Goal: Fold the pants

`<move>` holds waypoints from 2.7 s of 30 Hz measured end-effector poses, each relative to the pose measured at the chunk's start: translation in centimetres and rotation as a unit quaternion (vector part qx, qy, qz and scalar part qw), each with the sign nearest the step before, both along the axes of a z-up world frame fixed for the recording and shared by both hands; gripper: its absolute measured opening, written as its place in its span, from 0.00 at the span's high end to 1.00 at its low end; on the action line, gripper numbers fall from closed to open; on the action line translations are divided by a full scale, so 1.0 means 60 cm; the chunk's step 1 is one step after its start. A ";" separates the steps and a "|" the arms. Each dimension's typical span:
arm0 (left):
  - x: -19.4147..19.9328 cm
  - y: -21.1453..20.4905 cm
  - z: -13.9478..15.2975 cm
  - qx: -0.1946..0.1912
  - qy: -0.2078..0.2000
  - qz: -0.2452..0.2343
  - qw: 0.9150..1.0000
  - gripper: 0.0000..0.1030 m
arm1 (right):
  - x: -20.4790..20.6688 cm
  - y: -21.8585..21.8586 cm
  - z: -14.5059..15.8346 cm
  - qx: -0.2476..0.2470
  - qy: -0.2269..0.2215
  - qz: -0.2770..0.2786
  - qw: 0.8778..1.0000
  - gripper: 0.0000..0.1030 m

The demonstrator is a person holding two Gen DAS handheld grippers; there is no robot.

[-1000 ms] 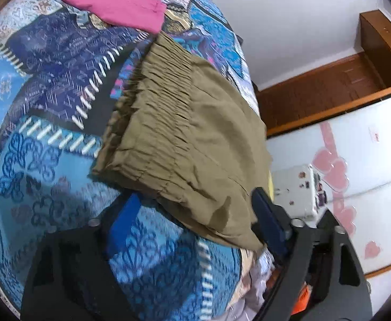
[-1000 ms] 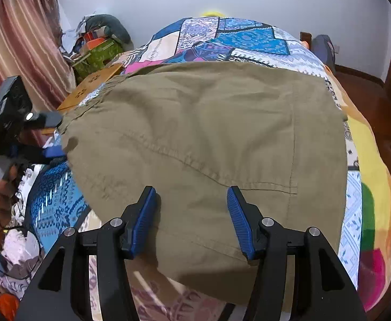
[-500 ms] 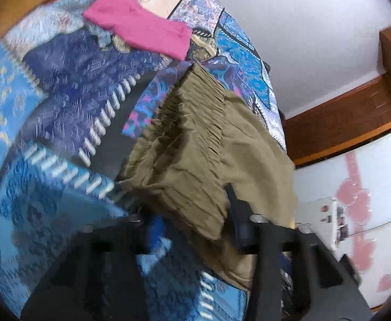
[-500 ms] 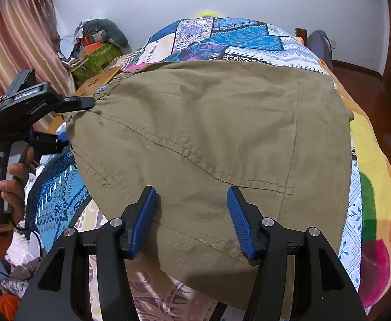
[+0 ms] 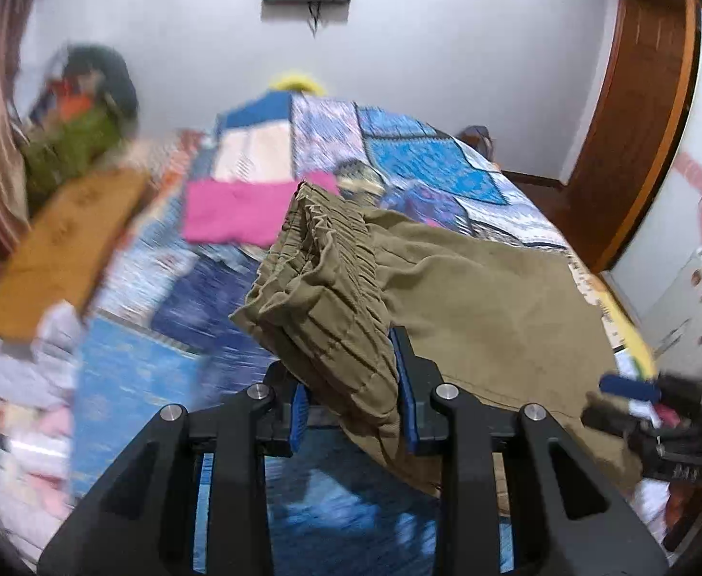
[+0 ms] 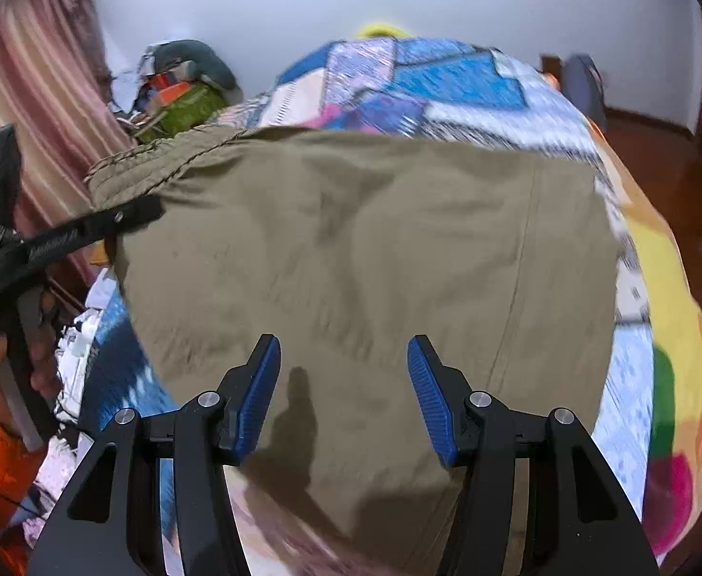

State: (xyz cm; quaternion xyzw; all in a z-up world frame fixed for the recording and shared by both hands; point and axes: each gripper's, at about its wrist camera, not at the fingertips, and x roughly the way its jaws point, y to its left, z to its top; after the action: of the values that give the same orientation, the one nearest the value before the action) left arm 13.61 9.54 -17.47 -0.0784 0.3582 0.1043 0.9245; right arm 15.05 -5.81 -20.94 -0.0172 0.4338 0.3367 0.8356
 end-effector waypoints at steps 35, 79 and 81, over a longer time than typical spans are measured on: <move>-0.005 -0.246 0.078 0.108 -0.052 -0.197 0.973 0.71 | -0.038 -0.137 -0.073 -0.021 0.043 -0.070 0.996 0.49; -0.001 -0.199 -0.058 0.029 0.105 -0.227 0.968 0.29 | -0.055 -0.090 0.054 0.037 -0.076 -0.059 0.995 0.49; -0.004 -0.197 -0.064 0.024 0.102 -0.224 0.969 0.28 | -0.050 -0.077 0.038 0.029 -0.067 -0.056 0.996 0.49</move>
State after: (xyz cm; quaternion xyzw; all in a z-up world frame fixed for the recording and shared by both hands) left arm 13.35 -2.25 -21.34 0.0373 0.4569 -0.0896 0.8842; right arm 12.03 -10.45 -18.68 0.0092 0.3670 0.2999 0.8805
